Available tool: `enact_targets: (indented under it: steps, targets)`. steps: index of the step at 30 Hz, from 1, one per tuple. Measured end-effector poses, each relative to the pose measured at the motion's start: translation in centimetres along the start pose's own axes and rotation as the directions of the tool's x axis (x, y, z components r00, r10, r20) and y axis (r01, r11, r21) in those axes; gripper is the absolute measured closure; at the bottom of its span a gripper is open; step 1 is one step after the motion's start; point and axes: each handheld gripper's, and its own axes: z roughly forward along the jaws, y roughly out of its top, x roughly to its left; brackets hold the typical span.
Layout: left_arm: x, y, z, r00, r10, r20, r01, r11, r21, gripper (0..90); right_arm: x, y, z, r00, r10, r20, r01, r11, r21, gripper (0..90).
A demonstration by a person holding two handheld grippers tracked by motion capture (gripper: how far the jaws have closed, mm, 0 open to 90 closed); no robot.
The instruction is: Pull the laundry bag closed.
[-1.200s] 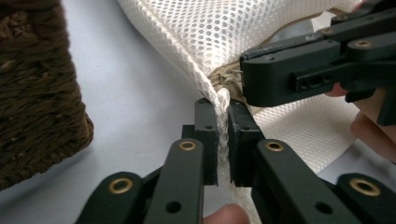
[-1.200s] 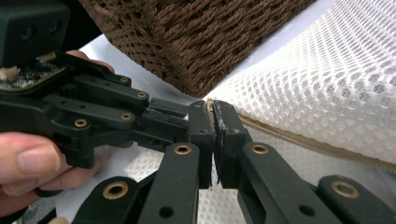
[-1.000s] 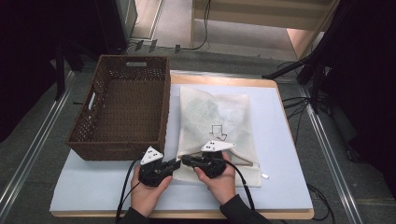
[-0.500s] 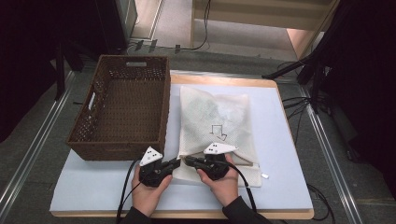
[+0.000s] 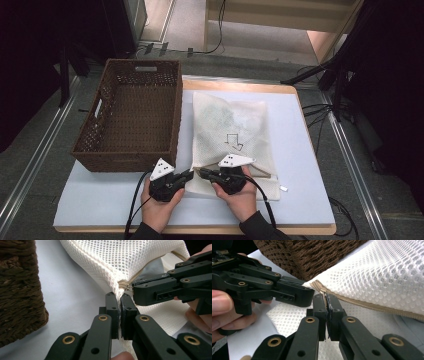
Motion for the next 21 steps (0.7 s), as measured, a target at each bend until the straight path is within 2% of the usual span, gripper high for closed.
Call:
enact_targets:
  steps: [7, 12, 16, 21]
  targets:
    - [-0.09, -0.17, -0.13, 1.0, -0.003, 0.004, 0.003, 0.9997, -0.026, 87.4, -0.09, -0.04, 0.04, 0.9999, 0.012, -0.005, -0.012, 1.0, 0.001, 88.2]
    - [0.37, -0.06, -0.03, 0.9984, -0.046, 0.032, 0.046, 0.9986, -0.027, 85.4, 0.29, -0.05, -0.12, 1.0, 0.006, 0.003, -0.006, 1.0, -0.016, 88.2]
    - [0.08, -0.03, 0.1, 0.9995, -0.022, 0.021, 0.023, 0.9995, -0.022, 87.4, 0.14, -0.09, 0.11, 0.9998, 0.016, 0.012, -0.016, 1.0, -0.014, 88.2]
    - [0.22, -0.05, -0.02, 0.999, -0.032, 0.031, 0.033, 0.9991, -0.026, 87.8, 0.08, -0.25, 0.51, 0.9997, 0.011, 0.02, -0.011, 1.0, 0.004, 88.2]
